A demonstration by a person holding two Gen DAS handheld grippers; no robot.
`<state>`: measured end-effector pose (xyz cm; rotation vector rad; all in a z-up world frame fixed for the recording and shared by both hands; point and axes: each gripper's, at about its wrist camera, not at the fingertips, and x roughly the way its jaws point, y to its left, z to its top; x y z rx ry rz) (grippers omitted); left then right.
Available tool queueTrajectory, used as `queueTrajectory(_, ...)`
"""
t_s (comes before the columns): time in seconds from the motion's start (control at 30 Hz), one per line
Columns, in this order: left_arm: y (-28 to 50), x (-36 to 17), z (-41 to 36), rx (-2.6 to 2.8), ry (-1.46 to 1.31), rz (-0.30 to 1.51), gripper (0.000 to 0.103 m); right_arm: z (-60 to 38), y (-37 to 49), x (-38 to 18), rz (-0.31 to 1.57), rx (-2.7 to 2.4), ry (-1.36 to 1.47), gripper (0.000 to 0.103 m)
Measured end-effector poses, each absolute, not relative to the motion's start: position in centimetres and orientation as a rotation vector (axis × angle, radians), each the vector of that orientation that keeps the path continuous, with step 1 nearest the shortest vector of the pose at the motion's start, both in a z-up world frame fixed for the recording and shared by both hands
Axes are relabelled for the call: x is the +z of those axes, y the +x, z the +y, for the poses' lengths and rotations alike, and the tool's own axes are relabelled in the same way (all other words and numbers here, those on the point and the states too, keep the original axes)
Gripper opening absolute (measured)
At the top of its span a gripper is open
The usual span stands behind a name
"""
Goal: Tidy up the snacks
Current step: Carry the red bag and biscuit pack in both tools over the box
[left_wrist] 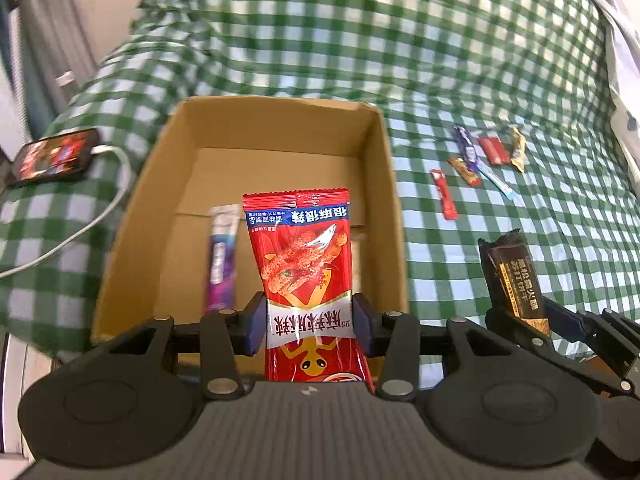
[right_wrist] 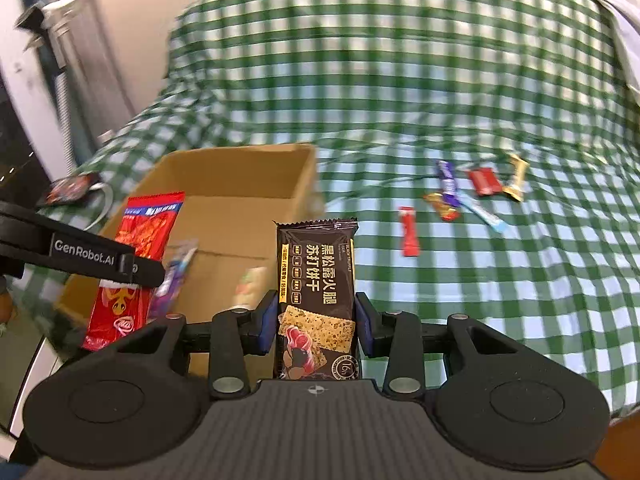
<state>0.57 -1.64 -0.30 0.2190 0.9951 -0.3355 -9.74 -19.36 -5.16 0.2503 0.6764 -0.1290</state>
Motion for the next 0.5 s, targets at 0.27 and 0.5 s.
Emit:
queueTrajectory(0.27,-0.2,0.9,2.9,-0.307,0.156,0.963,0.049,-15.0,-9.8,-3.5,0.68,-0.069,0.164,0.041)
queueTrajectory(0.5,0.0,0.8,4.2,-0.303,0.147,0.951,0.049,-13.9,-9.7,-3.2,0.697,-0.052,0.122,0.041)
